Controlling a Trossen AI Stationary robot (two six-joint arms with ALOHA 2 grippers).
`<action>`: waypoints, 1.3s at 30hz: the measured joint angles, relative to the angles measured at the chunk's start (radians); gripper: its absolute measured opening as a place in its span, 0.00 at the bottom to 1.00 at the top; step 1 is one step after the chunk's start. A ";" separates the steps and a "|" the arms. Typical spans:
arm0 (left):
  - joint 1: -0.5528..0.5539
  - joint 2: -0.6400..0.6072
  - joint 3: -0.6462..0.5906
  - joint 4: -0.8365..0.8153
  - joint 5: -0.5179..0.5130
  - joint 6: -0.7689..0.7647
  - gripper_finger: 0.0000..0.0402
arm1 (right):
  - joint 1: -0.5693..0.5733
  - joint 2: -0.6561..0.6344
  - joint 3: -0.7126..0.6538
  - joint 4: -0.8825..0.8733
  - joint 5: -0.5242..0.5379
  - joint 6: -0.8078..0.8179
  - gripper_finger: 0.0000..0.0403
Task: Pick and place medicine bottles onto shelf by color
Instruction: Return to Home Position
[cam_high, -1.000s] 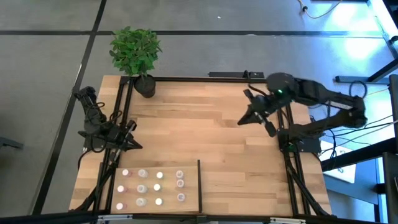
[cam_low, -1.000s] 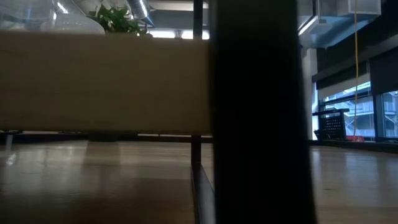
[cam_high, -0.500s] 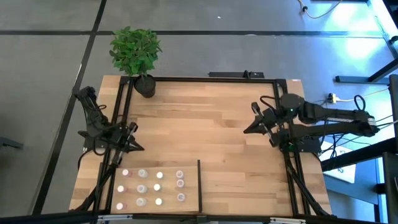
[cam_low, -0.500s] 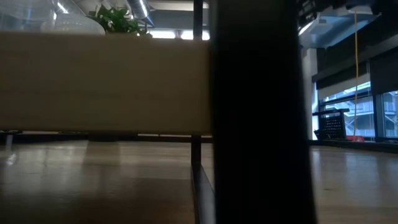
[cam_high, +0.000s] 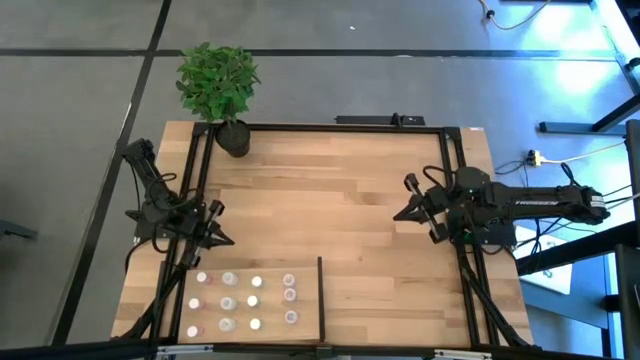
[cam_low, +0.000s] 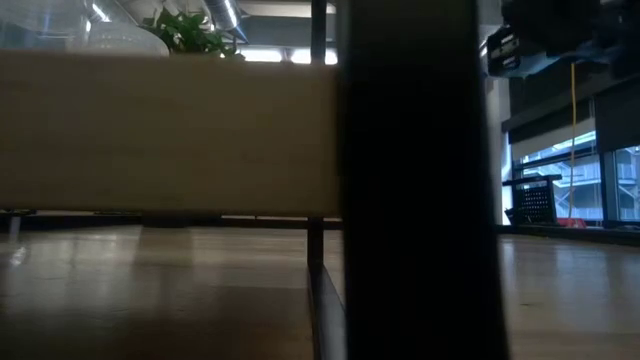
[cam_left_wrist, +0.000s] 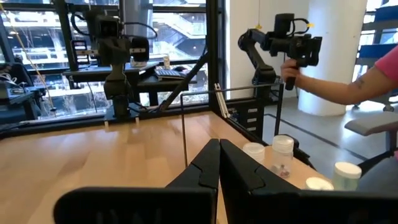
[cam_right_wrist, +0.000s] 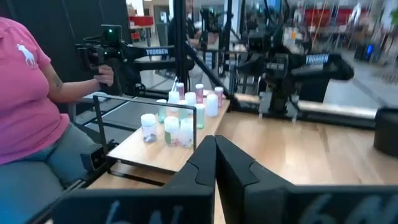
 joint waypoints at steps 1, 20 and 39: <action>0.000 0.000 0.000 0.000 0.000 -0.001 0.00 | 0.000 -0.007 -0.022 0.032 0.000 -0.011 0.01; 0.000 0.000 0.000 -0.002 0.002 -0.032 0.01 | -0.001 -0.376 -0.306 0.245 0.045 -0.046 0.01; 0.000 0.000 0.000 -0.002 0.000 0.132 0.06 | 0.000 -0.377 -0.305 -0.178 0.262 0.036 0.01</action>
